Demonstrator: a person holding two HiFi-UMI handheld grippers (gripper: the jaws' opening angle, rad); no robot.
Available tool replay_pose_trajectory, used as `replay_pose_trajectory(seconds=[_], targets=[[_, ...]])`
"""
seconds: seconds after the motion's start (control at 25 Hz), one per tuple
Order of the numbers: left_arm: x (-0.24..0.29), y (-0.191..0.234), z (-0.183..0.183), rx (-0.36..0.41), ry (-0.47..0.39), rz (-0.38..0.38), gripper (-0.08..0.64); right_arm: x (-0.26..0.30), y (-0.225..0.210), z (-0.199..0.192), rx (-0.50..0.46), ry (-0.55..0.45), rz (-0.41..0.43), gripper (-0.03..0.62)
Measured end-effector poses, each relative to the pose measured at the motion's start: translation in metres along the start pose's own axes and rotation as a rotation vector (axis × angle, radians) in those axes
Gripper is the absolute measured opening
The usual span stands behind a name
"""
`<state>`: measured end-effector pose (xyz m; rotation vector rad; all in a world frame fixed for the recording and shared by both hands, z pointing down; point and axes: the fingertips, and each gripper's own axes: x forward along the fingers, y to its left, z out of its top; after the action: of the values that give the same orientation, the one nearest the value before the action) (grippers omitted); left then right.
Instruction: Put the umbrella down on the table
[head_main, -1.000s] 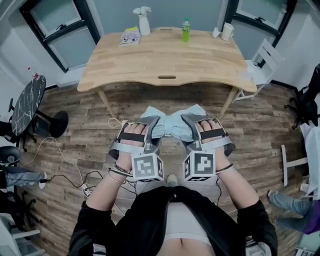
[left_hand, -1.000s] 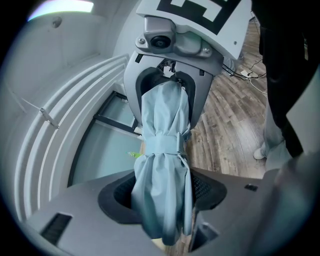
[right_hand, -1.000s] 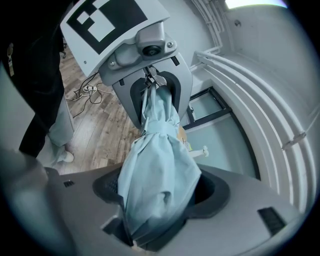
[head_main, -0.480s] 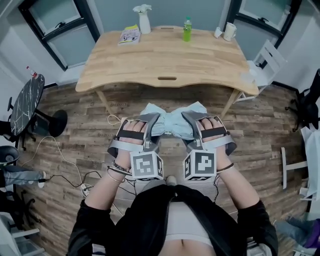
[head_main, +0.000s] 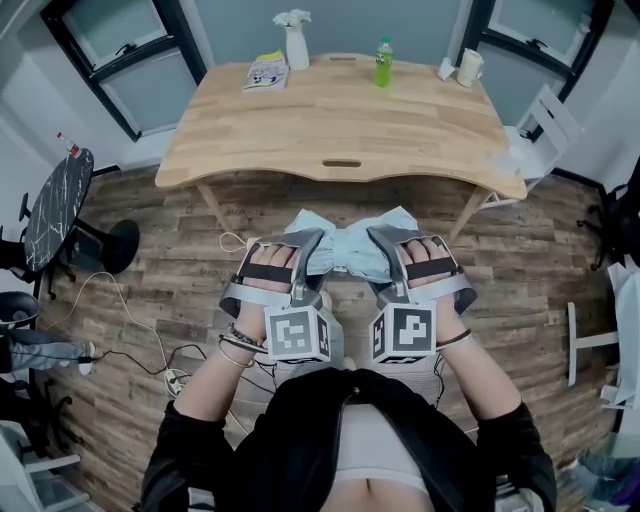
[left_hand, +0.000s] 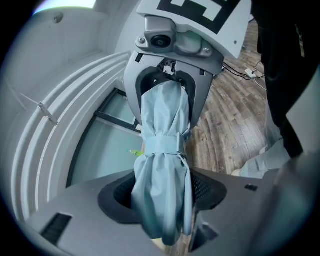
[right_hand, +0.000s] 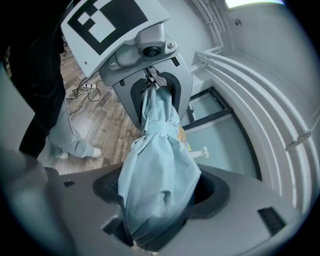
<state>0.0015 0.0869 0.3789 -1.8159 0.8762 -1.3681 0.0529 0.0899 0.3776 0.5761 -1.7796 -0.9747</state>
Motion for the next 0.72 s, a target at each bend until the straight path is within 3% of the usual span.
replay_pose_trajectory(seconds=[0.72], targets=[[0.117, 0.075, -0.036, 0.023, -0.04, 0.001, 0.258, 0.114, -0.077, -0.034, 0.02, 0.035, -0.014, 0.328]])
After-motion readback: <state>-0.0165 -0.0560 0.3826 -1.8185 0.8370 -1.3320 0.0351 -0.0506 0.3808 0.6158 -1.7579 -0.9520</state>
